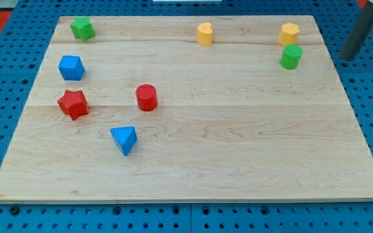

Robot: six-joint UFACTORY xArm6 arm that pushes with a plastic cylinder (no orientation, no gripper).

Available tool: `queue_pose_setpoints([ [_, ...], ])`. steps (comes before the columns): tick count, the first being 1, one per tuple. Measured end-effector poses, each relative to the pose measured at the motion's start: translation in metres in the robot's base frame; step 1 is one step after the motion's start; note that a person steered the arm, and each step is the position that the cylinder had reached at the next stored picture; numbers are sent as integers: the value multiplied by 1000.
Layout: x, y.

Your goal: Move the green circle to the red circle

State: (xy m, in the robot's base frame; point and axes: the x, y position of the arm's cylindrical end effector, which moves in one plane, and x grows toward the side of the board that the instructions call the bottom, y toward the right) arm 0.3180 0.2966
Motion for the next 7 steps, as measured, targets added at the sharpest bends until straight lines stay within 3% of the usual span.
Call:
queue_pose_setpoints([
  [2,7,-114],
  [5,27,-336],
  [7,47,-387],
])
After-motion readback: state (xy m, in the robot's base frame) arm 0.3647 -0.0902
